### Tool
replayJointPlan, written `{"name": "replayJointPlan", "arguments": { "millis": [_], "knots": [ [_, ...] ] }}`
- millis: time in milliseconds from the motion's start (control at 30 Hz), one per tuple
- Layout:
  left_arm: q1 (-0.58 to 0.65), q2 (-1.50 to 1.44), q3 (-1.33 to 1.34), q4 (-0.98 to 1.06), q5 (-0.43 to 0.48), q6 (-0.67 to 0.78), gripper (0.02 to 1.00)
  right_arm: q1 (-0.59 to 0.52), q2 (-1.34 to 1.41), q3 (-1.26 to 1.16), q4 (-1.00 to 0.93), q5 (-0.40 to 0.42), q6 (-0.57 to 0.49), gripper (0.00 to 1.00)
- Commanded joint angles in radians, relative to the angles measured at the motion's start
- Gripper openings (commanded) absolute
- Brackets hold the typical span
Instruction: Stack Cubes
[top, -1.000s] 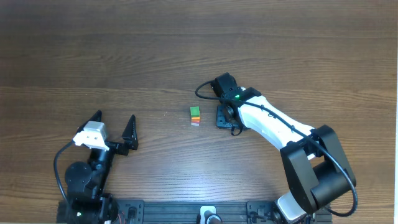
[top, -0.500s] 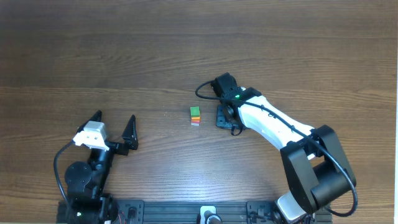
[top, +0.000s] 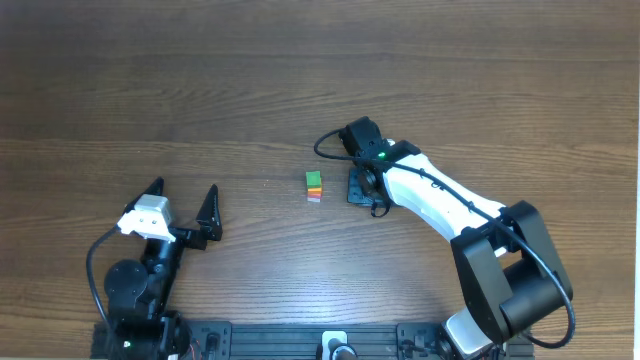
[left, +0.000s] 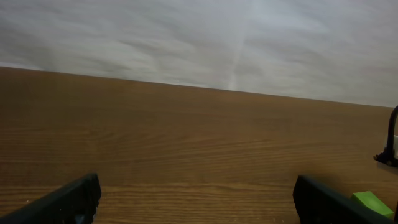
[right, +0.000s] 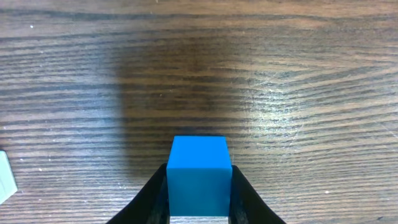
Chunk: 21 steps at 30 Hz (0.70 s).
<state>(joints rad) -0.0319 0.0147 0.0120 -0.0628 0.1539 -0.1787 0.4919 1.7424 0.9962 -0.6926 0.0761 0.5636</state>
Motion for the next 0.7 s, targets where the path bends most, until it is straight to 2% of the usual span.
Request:
{"name": "replayJointPlan", "arguments": {
  "millis": [33,233,433,700],
  "knots": [
    [-0.003,-0.008,-0.006,0.000,0.002,0.015,1.000,-0.001,-0.020,0.012,-0.006,-0.008,-0.016,0.172],
    [-0.003,-0.008,-0.006,0.000,0.002,0.015,1.000,0.005,-0.104,0.129,-0.135,0.005,-0.023,0.134],
    [-0.003,-0.008,-0.006,0.000,0.002,0.015,1.000,0.090,-0.120,0.373,-0.334,0.072,-0.022,0.093],
    [-0.003,-0.008,-0.006,0.000,0.002,0.015,1.000,0.205,-0.111,0.475,-0.355,0.080,0.027,0.051]
  ]
}}
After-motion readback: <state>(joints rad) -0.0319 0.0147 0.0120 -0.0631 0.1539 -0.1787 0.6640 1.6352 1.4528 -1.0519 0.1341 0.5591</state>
